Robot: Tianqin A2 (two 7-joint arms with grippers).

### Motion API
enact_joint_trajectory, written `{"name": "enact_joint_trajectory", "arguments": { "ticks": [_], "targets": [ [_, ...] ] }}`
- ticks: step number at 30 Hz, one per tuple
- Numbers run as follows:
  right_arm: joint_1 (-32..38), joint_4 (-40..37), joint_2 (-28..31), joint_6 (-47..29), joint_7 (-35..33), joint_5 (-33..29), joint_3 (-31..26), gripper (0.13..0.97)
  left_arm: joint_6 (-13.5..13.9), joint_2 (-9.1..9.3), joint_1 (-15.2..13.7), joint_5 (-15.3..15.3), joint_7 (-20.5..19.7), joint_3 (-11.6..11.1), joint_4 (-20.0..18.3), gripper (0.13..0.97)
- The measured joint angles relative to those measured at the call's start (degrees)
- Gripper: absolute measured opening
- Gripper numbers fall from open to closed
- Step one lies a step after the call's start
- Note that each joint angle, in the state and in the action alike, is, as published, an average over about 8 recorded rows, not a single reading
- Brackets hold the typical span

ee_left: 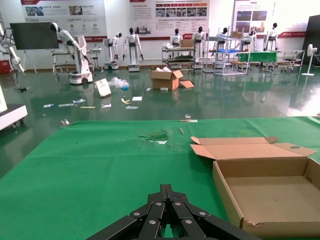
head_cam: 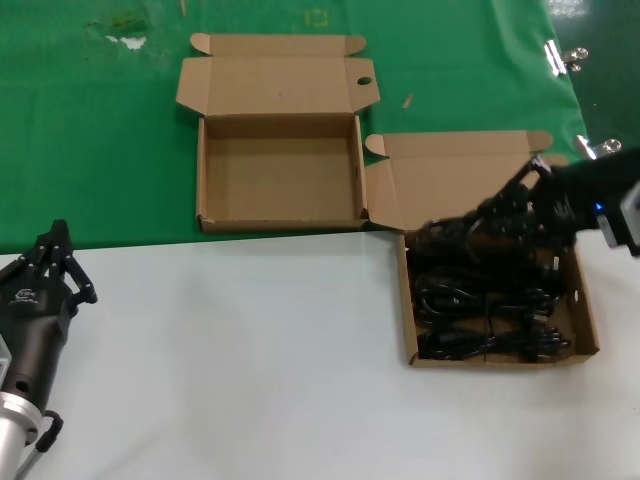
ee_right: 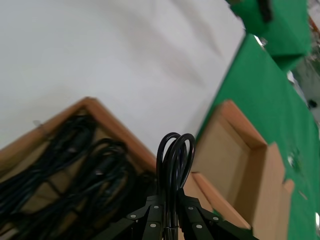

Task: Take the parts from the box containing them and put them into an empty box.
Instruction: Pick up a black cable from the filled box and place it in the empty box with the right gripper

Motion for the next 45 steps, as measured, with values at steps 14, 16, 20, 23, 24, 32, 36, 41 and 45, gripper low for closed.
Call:
{"name": "enact_joint_trajectory", "arguments": {
  "ticks": [14,16,20,23,24,32,36,41,45],
  "targets": [
    [6.3,-3.4,-8.0,5.5,12.9,-2.8,-2.1,0.169,0.0,0.00,0.0,0.0,0.0,0.0,0.0,0.140],
    [7.4,-5.5,-9.9,6.6,12.5,-3.1,-2.3,0.169,0.0,0.00,0.0,0.0,0.0,0.0,0.0,0.140],
    [10.5,-12.4,-14.6,9.6,9.5,-3.3,-2.3,0.169,0.0,0.00,0.0,0.0,0.0,0.0,0.0,0.140],
    [13.2,-18.9,-18.4,12.3,6.0,-3.2,-1.9,0.169,0.0,0.00,0.0,0.0,0.0,0.0,0.0,0.140],
    [14.1,-21.1,-19.7,13.3,4.8,-3.2,-1.8,0.169,0.0,0.00,0.0,0.0,0.0,0.0,0.0,0.140],
    [18.0,-32.2,-27.5,20.4,-1.2,-3.0,-0.4,0.169,0.0,0.00,0.0,0.0,0.0,0.0,0.0,0.140],
    [18.0,-34.2,-30.0,23.5,-2.6,-3.0,0.1,0.169,0.0,0.00,0.0,0.0,0.0,0.0,0.0,0.140],
    [17.1,-35.3,-32.4,27.2,-4.1,-3.0,0.7,0.169,0.0,0.00,0.0,0.0,0.0,0.0,0.0,0.140],
    [16.1,-35.7,-34.0,30.4,-5.2,-2.9,1.3,0.169,0.0,0.00,0.0,0.0,0.0,0.0,0.0,0.140]
  ]
}}
